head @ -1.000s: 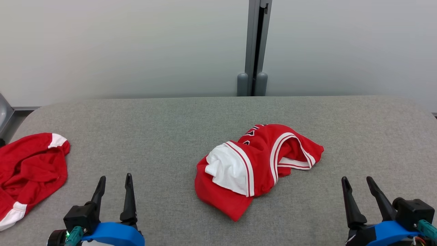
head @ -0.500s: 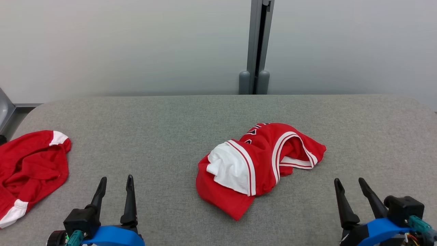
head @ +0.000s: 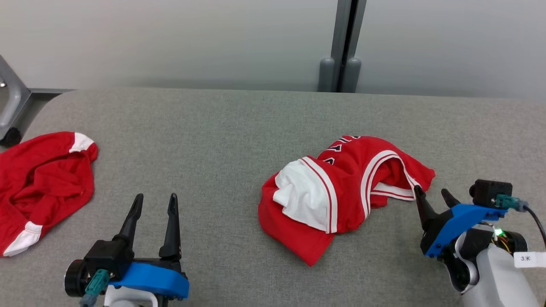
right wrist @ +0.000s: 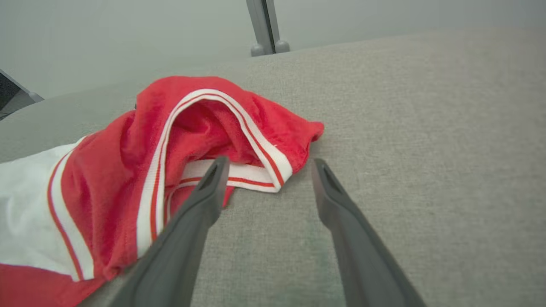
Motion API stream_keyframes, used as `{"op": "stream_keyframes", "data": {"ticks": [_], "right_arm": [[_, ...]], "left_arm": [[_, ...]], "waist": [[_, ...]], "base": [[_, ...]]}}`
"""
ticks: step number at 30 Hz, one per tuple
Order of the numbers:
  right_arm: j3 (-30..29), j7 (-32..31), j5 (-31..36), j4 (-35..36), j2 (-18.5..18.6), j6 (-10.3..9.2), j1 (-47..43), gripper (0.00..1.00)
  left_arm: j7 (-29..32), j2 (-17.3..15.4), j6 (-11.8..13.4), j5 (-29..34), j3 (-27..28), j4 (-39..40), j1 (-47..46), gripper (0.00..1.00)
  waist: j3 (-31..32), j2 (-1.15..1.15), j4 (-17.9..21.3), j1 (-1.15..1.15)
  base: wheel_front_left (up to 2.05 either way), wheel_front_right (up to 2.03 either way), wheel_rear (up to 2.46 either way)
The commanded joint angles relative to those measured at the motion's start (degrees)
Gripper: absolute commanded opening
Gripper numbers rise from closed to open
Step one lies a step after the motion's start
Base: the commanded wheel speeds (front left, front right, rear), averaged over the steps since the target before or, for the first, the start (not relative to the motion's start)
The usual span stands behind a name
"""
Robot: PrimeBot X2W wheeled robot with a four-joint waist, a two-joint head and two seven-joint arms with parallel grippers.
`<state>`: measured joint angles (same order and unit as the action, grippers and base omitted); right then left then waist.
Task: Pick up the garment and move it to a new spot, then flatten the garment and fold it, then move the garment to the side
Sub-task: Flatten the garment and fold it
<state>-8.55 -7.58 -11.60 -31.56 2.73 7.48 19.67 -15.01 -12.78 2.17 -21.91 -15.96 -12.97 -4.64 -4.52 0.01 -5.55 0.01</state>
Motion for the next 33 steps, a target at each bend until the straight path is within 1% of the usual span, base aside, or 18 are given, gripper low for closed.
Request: {"op": "stream_keyframes", "data": {"ticks": [1,7,13,14,15,16,21,23,25,28,33], "right_arm": [[-0.5,-0.1,0.4,-1.0,0.3,0.03,1.4,1.00],[-5.4,0.6,3.0,-12.6,0.3,0.03,8.9,1.00],[-8.3,4.1,6.1,-20.1,0.3,0.03,13.8,1.00],[-8.9,5.1,6.9,-20.8,0.3,0.03,14.5,0.93],[-9.4,6.3,7.6,-21.1,0.3,0.03,15.1,0.39],[-9.6,7.5,8.7,-21.3,0.3,0.03,15.5,0.00],[-7.0,13.6,10.0,-19.2,0.3,0.03,17.0,0.00],[-5.5,14.8,11.0,-17.2,0.3,0.03,17.5,0.00],[-3.4,15.5,10.6,-14.4,0.3,0.03,18.5,0.00],[0.6,15.0,8.5,-9.5,0.3,0.03,19.4,0.00],[11.3,9.7,-0.1,0.2,0.3,0.03,23.6,0.00]], "left_arm": [[-0.2,0.0,-0.1,0.4,-0.2,0.4,-0.9,1.00],[-0.2,0.6,-0.7,0.6,-0.5,1.1,-3.1,1.00],[-0.2,1.0,-1.1,0.4,-0.7,0.4,-4.2,1.00],[-0.2,1.1,-1.2,0.4,-0.8,0.2,-4.2,1.00],[-0.2,1.2,-1.2,0.4,-0.8,0.1,-4.2,1.00],[-0.2,1.2,-1.2,0.4,-0.8,0.1,-4.2,1.00],[-0.2,1.4,-1.1,0.3,-0.6,-0.4,-3.5,1.00],[-0.2,1.5,-1.0,0.2,-0.5,-0.5,-3.1,1.00],[-0.2,1.5,-1.0,0.2,-0.3,-0.3,-2.9,1.00],[-0.2,1.4,-1.2,0.3,-0.3,-0.2,-2.6,1.00],[-0.2,1.1,-0.9,0.4,-0.2,0.2,-1.9,1.00]], "waist": [[-1.7,-0.01,-1.4,-0.01],[-4.8,-0.01,-3.4,-0.01],[-6.2,-0.01,-4.5,-0.01],[-6.2,-0.01,-4.6,-0.01],[-6.2,-0.01,-4.7,-0.01],[-6.2,-0.01,-4.7,-0.01],[-4.9,-0.01,-4.5,-0.01],[-4.1,-0.01,-4.3,-0.01],[-3.1,-0.01,-4.1,-0.01],[-1.7,-0.01,-4.1,-0.01],[-0.5,-0.01,-4.1,-0.01]], "base": [[0.00,0.00,0.00],[0.00,0.00,0.00],[0.00,0.00,0.00],[0.00,0.00,0.00],[0.00,0.00,0.00],[0.00,0.00,0.00],[0.00,0.00,0.00],[0.00,0.00,0.00],[0.00,0.00,0.00],[0.00,0.00,0.00],[0.00,0.00,0.00]]}}
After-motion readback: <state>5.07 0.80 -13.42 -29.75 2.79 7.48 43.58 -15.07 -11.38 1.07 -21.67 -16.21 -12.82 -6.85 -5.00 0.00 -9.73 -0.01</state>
